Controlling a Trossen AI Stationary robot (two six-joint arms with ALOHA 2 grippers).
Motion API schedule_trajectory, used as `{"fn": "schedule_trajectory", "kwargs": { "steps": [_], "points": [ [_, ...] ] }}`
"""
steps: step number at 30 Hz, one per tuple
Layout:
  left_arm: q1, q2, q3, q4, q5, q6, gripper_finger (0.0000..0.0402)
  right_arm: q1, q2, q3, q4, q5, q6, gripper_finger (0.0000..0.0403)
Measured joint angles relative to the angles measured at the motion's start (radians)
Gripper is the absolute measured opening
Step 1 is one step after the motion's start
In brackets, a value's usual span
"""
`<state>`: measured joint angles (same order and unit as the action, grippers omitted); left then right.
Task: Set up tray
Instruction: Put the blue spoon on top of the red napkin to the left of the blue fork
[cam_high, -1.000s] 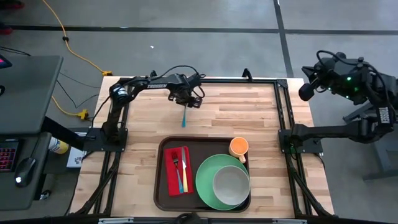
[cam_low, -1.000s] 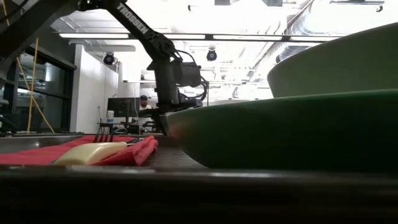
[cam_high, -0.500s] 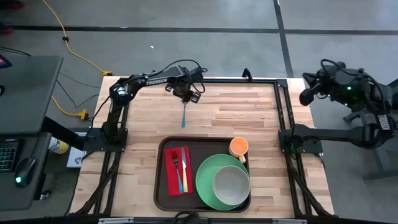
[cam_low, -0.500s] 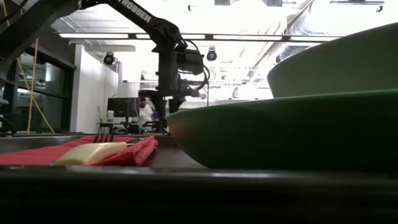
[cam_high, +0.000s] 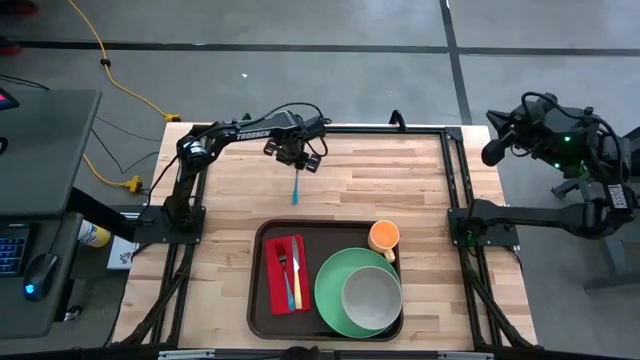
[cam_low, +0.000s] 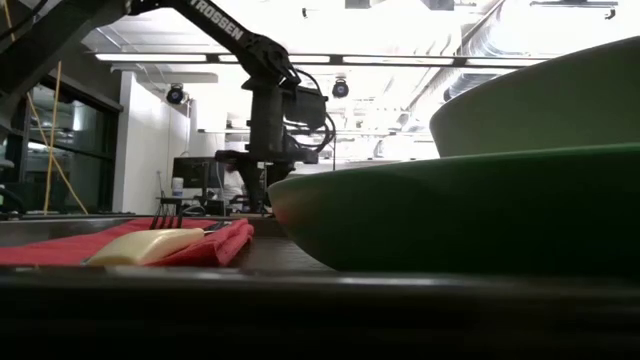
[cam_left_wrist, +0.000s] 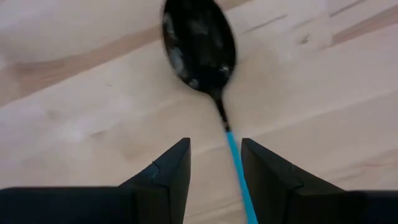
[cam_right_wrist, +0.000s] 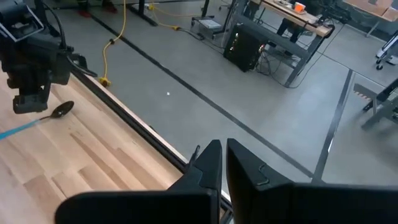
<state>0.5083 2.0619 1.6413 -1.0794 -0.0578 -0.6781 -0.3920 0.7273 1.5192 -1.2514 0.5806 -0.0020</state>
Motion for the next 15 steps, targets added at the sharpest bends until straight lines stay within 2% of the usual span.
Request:
{"fn": "schedule_trajectory", "kwargs": {
  "steps": [15],
  "points": [
    [-0.019,0.046,-0.003,0.035,0.031,-0.041,0.0172,0.0,-0.001,0.0,0.0,-0.01,0.012,0.0]
  ]
}}
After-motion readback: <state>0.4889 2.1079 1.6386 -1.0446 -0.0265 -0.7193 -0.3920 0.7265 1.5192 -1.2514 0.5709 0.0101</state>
